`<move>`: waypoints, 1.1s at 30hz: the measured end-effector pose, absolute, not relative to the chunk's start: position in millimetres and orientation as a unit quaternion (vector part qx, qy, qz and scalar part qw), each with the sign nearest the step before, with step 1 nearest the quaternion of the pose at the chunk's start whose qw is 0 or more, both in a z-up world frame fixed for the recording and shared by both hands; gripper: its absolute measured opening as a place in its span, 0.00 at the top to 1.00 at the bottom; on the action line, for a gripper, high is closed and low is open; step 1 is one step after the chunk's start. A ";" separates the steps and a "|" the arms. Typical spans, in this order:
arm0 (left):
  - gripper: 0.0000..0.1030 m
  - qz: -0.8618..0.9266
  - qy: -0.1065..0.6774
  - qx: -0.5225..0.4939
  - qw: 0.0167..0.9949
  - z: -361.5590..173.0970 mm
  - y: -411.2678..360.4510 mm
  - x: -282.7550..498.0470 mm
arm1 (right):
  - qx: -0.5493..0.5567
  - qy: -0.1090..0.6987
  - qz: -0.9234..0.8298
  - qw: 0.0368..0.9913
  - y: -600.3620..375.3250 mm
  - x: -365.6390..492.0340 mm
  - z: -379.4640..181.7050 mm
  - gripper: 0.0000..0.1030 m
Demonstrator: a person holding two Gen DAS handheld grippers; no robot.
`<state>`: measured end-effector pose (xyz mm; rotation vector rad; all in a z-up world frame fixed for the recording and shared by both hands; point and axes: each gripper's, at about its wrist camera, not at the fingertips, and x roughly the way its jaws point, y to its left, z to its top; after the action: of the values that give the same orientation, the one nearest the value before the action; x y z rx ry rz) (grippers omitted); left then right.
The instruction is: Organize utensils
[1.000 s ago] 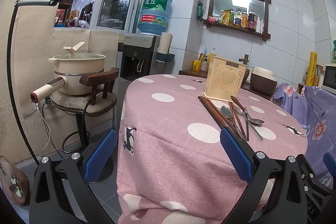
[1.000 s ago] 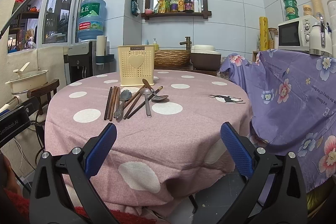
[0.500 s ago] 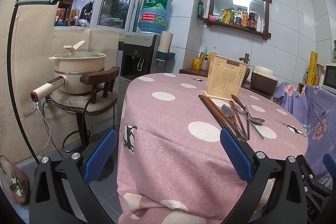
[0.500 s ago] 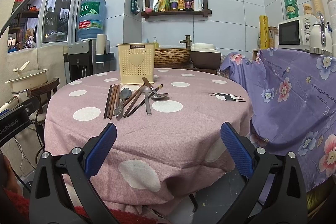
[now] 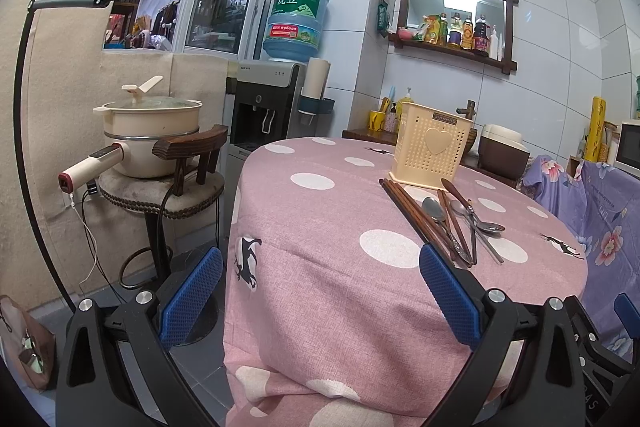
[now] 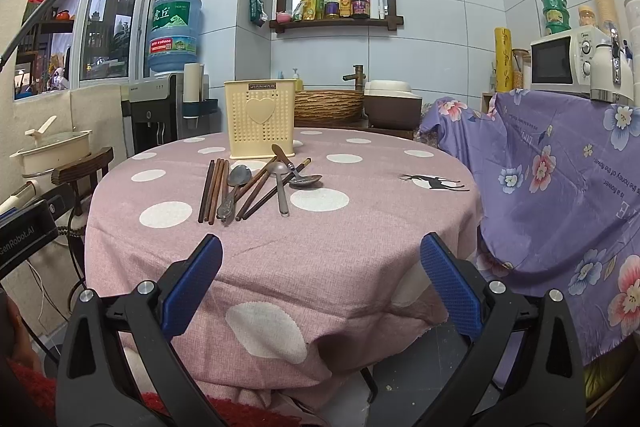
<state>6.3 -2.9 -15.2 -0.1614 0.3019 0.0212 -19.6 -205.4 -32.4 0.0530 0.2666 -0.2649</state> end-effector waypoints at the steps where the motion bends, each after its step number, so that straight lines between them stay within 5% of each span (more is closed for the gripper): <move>1: 0.05 0.011 0.150 -0.080 0.985 -15.1 -2.9 6.3 | 0.026 0.133 -0.131 0.982 -205.5 -19.3 -32.1 0.05; 33: 0.05 0.011 0.154 -0.080 0.985 -16.4 -2.9 8.0 | 0.027 0.137 -0.130 0.982 -204.5 -16.4 -35.2 0.05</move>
<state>8.0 -2.9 -16.4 -0.1613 0.3097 0.0220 -16.4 -204.5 -35.2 0.0539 0.2755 -0.2617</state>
